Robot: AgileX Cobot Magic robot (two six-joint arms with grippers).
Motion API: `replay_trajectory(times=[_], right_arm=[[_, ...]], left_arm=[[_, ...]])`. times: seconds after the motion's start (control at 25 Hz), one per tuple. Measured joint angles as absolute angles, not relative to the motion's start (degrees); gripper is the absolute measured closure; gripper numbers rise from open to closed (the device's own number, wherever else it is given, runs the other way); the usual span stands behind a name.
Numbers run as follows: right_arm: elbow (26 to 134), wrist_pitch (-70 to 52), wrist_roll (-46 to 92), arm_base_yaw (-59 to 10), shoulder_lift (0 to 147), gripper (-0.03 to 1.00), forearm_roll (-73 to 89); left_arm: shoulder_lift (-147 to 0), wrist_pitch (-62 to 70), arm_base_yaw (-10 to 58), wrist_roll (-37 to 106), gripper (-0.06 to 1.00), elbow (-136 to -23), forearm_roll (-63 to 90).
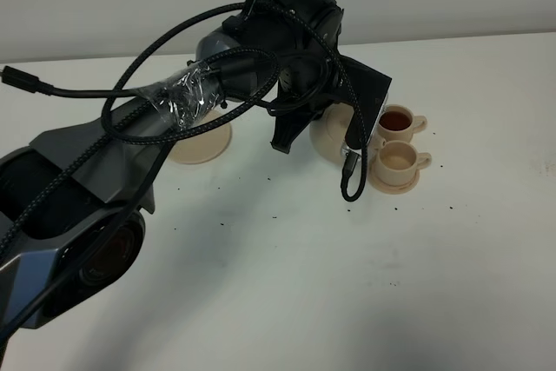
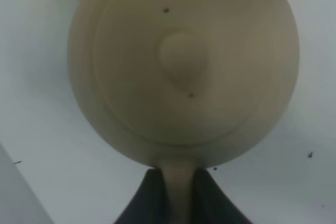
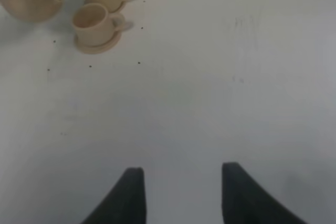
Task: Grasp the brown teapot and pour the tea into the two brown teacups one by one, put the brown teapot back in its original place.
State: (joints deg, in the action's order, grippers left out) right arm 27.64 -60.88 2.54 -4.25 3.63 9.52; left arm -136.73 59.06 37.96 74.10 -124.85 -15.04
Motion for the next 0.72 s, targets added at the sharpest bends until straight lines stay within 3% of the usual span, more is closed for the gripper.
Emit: replay_trajectory(times=[0.72], right_arm=[[27.6, -60.9, 2.6, -4.3, 3.6, 0.62, 9.5]], left_arm=[[-137.4, 54.9, 38.0, 72.7, 0.82, -124.8, -21.3]])
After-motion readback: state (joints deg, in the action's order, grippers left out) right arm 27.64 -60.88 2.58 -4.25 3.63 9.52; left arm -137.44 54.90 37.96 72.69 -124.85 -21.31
